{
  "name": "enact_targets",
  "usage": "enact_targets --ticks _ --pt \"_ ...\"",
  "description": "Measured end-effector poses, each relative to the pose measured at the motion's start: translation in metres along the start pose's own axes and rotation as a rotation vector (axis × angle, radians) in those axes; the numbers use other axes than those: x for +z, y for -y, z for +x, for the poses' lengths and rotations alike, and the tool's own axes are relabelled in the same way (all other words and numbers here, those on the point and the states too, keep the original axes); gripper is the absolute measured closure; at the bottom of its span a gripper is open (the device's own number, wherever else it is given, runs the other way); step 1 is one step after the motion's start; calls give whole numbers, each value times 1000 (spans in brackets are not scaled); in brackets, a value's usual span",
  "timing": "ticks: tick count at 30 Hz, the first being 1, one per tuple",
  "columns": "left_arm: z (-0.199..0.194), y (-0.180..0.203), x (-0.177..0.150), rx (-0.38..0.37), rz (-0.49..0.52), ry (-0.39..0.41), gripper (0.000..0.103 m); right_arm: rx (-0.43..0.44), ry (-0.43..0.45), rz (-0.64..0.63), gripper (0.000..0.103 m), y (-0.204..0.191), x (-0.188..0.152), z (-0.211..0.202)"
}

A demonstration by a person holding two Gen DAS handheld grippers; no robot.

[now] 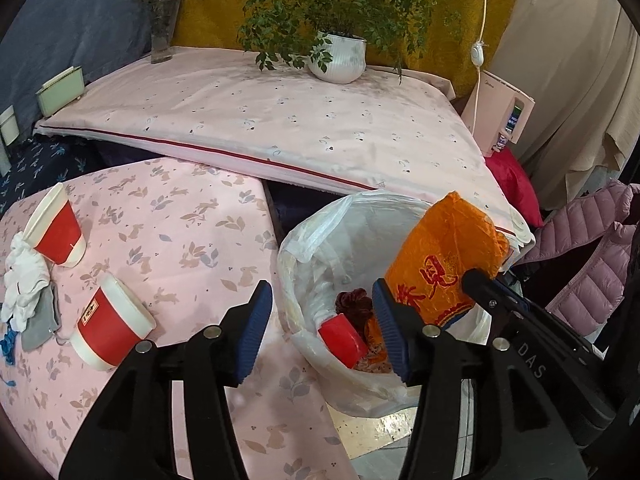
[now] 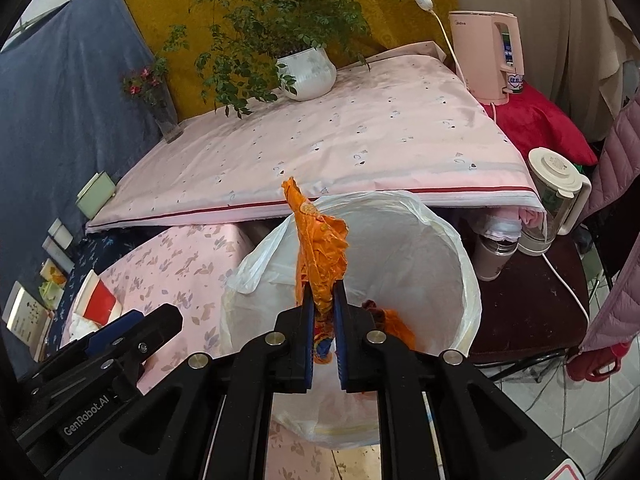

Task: Collect trash
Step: 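Carry the scrunchie and orange bag over the white bin and open both tools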

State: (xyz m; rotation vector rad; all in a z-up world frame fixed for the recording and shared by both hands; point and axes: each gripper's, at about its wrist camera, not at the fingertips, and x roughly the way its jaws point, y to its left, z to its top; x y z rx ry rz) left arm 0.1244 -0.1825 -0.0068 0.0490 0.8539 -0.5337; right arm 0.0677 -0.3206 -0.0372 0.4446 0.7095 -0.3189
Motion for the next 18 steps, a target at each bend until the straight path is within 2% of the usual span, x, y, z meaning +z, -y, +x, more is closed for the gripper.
enact_targets --ticks 7,17,18 --pt "-10 -16 -1 26 -30 30 40 6 10 -12 86 -12 1 -4" --pt "-20 -33 -3 47 -55 45 38 12 43 -62 73 -36 2 -19" --pt "-21 -35 -4 50 -56 47 38 13 46 -66 69 -38 1 -20"
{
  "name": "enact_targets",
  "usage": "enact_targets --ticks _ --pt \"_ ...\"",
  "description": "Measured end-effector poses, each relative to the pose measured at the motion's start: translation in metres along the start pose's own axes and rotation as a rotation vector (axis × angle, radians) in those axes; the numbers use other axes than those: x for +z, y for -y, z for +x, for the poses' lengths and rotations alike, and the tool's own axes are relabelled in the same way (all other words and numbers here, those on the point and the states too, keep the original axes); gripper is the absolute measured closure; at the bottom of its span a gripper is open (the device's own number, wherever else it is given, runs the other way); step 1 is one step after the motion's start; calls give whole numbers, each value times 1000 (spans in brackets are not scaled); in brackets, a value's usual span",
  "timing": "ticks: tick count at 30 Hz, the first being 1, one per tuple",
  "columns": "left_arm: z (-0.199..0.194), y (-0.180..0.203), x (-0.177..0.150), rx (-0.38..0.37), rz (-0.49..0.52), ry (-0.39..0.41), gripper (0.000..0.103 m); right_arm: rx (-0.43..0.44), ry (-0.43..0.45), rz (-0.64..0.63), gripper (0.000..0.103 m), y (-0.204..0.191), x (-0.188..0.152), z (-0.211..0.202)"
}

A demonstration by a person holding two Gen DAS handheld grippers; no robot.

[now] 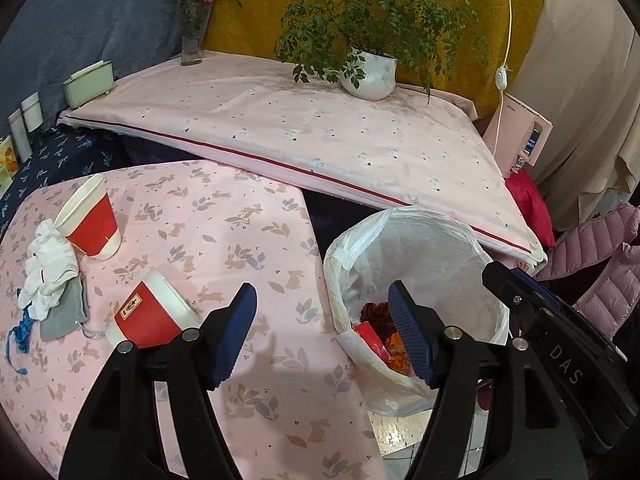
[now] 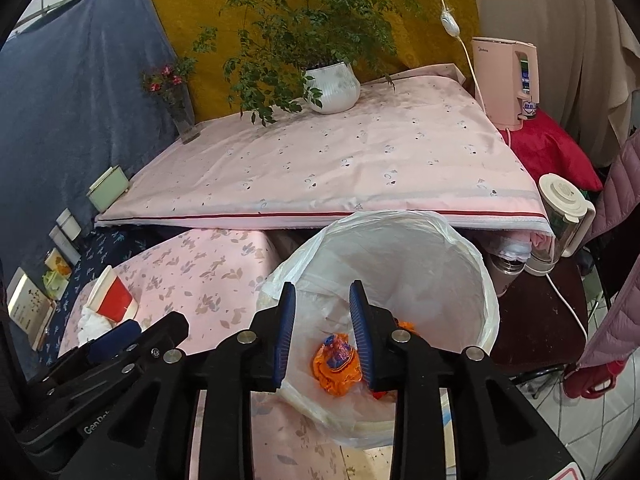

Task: Collect trash
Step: 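Carry the scrunchie and orange bag over the white bin and open both tools, then move both open tools back over the remaining trash on the table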

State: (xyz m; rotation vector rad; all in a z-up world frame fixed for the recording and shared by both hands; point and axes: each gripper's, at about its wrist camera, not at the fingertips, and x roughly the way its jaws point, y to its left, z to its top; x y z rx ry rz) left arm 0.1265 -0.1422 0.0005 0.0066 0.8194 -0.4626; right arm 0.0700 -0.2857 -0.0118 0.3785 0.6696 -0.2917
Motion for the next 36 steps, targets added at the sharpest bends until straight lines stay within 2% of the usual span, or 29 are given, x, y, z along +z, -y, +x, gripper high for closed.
enact_targets --ticks 1,3,20,29,36 --pt "-1 -2 0 3 -2 1 38 0 3 -5 64 -3 0 -1" --pt "-3 -6 -1 7 -7 3 38 -5 9 -23 61 -9 -2 -4" --pt "-26 -59 -11 98 -77 32 38 27 -14 -138 56 -64 -22 -9" --pt "-37 -124 -29 186 -167 19 36 70 -48 -187 56 -103 -43 -5" --pt "-47 -170 -40 267 -205 20 30 104 -91 -233 56 -140 -62 5"
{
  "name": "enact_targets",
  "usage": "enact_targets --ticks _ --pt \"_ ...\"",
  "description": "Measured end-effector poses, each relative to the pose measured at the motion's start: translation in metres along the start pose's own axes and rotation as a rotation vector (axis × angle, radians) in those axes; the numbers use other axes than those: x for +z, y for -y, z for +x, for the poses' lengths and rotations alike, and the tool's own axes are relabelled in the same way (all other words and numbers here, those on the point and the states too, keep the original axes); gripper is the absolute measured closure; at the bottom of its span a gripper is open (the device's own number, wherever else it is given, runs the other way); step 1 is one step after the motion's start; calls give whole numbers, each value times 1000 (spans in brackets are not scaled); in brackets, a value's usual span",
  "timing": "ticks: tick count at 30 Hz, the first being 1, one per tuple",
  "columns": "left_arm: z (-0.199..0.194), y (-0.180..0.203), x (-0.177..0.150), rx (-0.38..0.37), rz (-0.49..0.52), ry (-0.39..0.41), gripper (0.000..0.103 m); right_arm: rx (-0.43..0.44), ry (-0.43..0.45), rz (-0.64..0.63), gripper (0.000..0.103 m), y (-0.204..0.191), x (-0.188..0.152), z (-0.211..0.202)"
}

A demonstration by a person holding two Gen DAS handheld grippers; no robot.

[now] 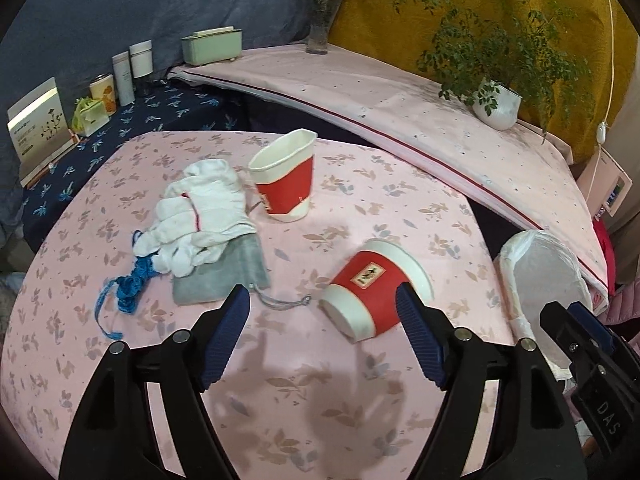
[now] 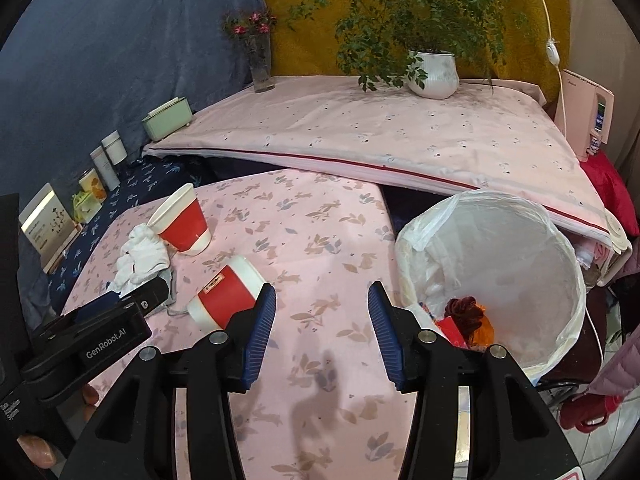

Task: Collect trash
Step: 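Move both open tools back over the remaining trash on the table, then grasp the blue ribbon with the left tool while the right tool grasps a white glove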

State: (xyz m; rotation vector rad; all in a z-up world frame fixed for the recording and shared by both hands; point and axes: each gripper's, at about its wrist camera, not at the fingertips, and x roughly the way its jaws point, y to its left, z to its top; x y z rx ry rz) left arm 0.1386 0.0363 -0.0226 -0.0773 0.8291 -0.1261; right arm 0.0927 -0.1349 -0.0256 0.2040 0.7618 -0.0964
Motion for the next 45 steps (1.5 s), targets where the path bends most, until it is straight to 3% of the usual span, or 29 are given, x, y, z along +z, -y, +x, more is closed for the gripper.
enact_targets --ticks 4,7,12,21,23,25,30,33,37,45 --pt "2 -27 -2 43 -23 -2 22 21 -18 -28 54 -24 -4 8" --pt "8 -50 -5 76 -46 -9 21 39 -27 -43 46 -40 -7 14" --pt "19 -89 -8 158 -65 -22 20 59 -48 -81 45 -67 -10 25" --pt "42 -150 -12 171 -143 -82 20 93 -85 -130 45 -117 -15 53" --pt "48 -159 -13 155 -160 -102 23 101 -93 -142 45 -128 -15 60" --pt "55 -166 -14 140 -169 -128 35 108 -98 -152 45 -140 -14 68" --pt "67 -177 -12 54 -209 -173 54 146 -123 -144 44 -162 -9 89" --pt "72 -179 -9 6 -195 -197 82 177 -158 -130 44 -175 -6 107" --pt "69 -184 -4 -42 -212 -191 84 191 -190 -140 44 -193 -5 126" --pt "64 -197 2 -48 -233 -165 84 207 -175 -170 44 -227 9 151"
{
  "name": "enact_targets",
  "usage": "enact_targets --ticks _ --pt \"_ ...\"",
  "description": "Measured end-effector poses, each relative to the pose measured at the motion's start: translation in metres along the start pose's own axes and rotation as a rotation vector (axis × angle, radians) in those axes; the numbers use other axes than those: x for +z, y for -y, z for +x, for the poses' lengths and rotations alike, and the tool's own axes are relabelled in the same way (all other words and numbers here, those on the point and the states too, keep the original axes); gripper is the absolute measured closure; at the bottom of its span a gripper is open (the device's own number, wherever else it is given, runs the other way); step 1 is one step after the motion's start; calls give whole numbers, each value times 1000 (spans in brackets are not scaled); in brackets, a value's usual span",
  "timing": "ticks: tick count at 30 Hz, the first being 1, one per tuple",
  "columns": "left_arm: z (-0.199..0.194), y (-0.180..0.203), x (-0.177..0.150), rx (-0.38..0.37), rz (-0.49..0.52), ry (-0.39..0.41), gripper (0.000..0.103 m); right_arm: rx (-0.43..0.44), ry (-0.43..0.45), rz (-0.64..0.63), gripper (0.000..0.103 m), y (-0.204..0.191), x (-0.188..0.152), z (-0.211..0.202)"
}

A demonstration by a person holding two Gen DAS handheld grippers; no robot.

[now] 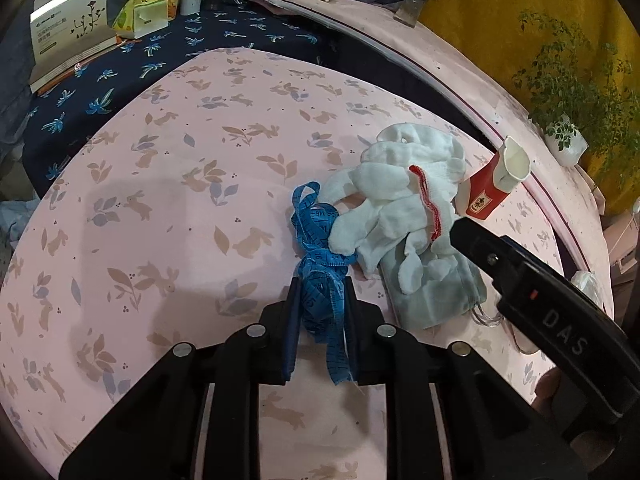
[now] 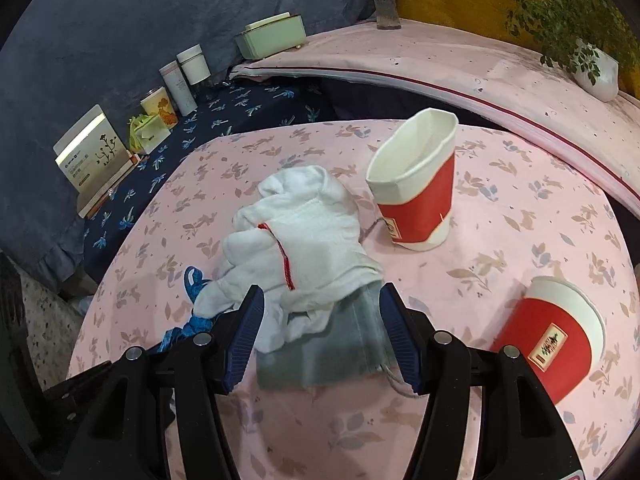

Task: Collect trash
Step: 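Grasp the blue ribbon with the left tool while the right tool grasps a white glove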

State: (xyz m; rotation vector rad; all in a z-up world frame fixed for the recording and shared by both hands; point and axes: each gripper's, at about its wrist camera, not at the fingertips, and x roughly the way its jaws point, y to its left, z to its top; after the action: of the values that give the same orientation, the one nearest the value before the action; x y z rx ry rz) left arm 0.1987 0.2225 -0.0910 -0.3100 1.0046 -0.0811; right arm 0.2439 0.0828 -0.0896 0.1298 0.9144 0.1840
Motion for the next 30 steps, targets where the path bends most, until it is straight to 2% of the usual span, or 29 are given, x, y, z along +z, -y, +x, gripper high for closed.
enact_targets --ticks 3,5,7,8,10,19,30 --pt "-1 -1 1 4 6 5 84 -9 -10 -16 47 -5 5 13" --pt "-2 -1 2 8 10 9 84 -9 -28 -21 54 -5 5 23" --pt "-3 -2 2 9 11 12 84 -16 -47 -31 70 -6 4 30" --pt "-3 -2 2 11 11 14 84 -14 -55 -38 75 -6 3 33" --pt "-4 -1 2 19 13 16 84 -6 -67 -47 95 -6 1 33" --pt "-25 15 1 4 31 50 85 33 33 -60 96 -5 7 -28" --pt "-71 68 -5 -35 103 119 85 31 170 -24 96 21 15 -116"
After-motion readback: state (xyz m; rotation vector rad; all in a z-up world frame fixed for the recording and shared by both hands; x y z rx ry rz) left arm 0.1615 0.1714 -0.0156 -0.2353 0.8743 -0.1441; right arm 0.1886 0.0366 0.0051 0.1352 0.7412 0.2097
